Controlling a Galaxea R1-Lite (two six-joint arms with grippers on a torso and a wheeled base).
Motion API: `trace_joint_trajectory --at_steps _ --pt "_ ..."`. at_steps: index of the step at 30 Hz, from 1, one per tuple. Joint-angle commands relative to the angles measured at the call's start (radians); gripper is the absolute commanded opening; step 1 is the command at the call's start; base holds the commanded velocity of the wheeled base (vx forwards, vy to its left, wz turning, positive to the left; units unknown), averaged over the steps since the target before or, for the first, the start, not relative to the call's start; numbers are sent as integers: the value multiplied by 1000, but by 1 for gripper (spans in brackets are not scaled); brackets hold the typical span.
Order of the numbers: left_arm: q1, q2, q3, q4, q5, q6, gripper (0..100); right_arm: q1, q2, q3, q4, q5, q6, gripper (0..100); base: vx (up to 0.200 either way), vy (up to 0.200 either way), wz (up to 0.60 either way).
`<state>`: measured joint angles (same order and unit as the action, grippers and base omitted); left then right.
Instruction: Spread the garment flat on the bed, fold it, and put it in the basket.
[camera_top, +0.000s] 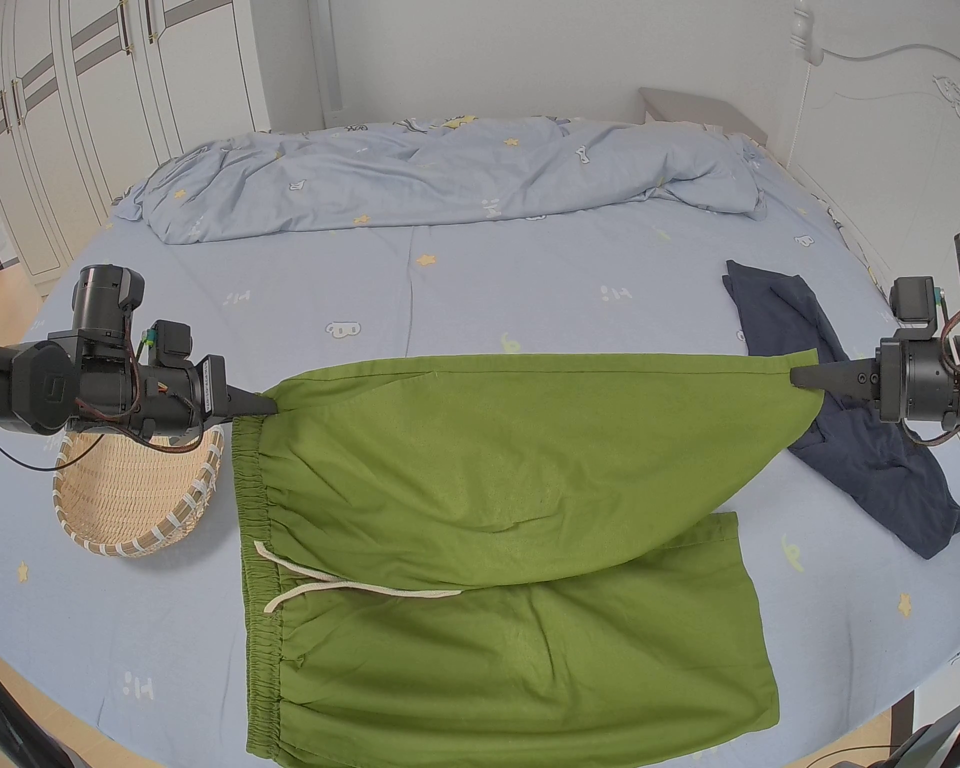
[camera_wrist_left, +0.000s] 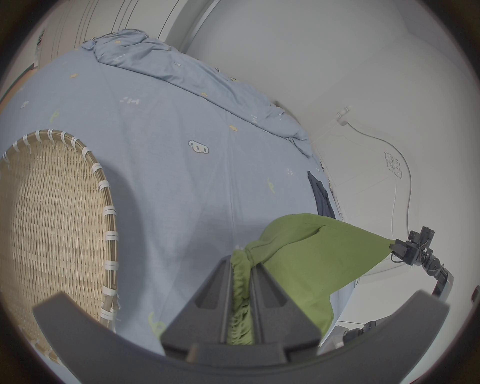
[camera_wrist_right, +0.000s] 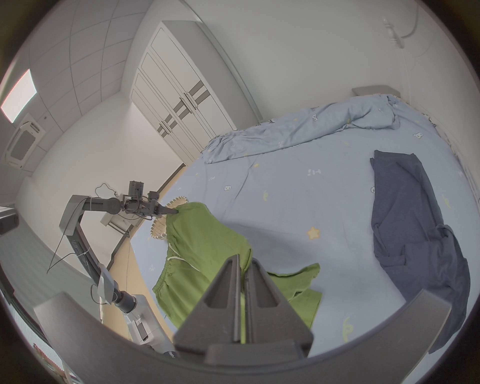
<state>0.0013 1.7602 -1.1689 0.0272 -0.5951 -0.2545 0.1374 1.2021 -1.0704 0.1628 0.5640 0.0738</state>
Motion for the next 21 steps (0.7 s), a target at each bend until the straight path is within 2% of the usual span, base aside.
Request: trace_joint_trajectory --at_steps 1,5,8,12,16,21 --pt "0 1 2 0 0 0 0 11 -36 -5 14 0 0 0 0 0 0" --pt "0 -1 11 -4 1 1 0 -1 -22 -42 66 0 1 0 0 0 0" --pt "2 -2 22 -24 6 1 0 -45 62 -72 86 -6 3 0 0 0 0" --pt "8 4 41 -76 28 1 0 -105 214 -143 63 -55 9 0 0 0 0" --pt "5 8 54 -115 31 3 0 -96 277 -206 64 -115 21 0 0 0 0" --pt "3 25 46 -132 32 3 0 -94 366 -276 41 -127 24 0 0 0 0"
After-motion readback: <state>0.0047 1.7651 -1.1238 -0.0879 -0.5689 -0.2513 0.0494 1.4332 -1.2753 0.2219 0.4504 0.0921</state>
